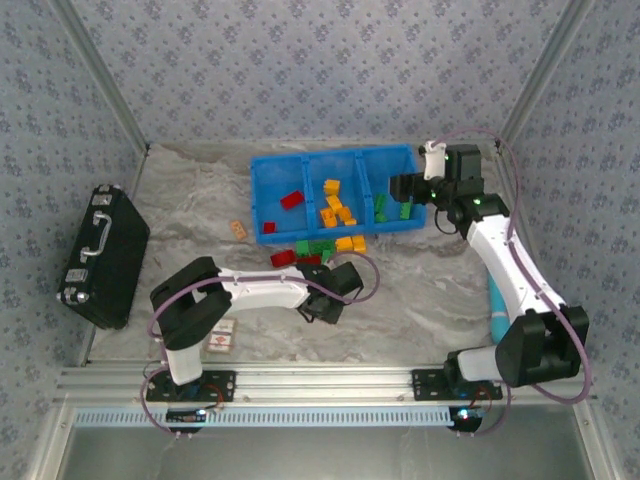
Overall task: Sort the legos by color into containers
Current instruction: Pick up the lego from the middle-left of the table, then place the lego in the container.
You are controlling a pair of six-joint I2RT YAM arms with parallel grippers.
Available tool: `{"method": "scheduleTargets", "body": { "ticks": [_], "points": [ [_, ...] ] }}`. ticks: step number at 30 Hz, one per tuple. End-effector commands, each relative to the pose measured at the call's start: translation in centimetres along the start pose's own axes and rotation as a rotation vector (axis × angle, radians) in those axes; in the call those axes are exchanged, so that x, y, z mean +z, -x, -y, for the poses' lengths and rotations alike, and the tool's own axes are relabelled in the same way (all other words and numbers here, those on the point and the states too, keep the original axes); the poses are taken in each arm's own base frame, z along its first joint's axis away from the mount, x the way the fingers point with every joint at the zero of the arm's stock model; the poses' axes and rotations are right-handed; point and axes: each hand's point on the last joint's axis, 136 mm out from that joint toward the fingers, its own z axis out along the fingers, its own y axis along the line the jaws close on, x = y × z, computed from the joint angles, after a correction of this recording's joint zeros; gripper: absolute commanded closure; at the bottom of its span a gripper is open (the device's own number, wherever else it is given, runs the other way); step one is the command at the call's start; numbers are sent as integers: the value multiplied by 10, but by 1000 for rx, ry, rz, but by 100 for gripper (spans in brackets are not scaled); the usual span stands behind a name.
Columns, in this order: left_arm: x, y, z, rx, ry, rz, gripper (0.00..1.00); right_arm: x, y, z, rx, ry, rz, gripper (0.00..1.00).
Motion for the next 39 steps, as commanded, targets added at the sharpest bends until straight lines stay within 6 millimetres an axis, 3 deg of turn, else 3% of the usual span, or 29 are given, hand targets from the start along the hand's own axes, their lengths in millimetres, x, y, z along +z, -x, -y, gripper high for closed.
{"method": "scheduleTargets", "body": {
  "ticks": [1,5,8,11,16,20,28,32,39],
  "points": [
    [8,-9,-1,-10,10,-40,62,-11,-3,-8,-11,46,5,20],
    [3,-5,-4,-8,15,-21,65,-14,-18,-17,27,160,12,21],
    [-15,14,-8,1,11,34,65,-15,-30,-18,53,174,-9,21],
    [-46,51,-24,-15,6,128,66,-16,-44,-20,70,172,-28,22],
    [-96,115,-68,-39,22,282,66,-20,-70,-27,96,180,-66,22],
    [-120,155,-104,-77,9,378,66,-23,-93,-41,106,203,-100,22],
    [-120,209,-165,-114,81,455,67,-16,-146,-80,89,248,-208,23],
    [-111,218,-180,-119,102,441,66,-11,-160,-96,77,254,-240,23],
    [-93,224,-206,-161,125,415,63,3,-167,-113,82,245,-285,23]
  ]
}}
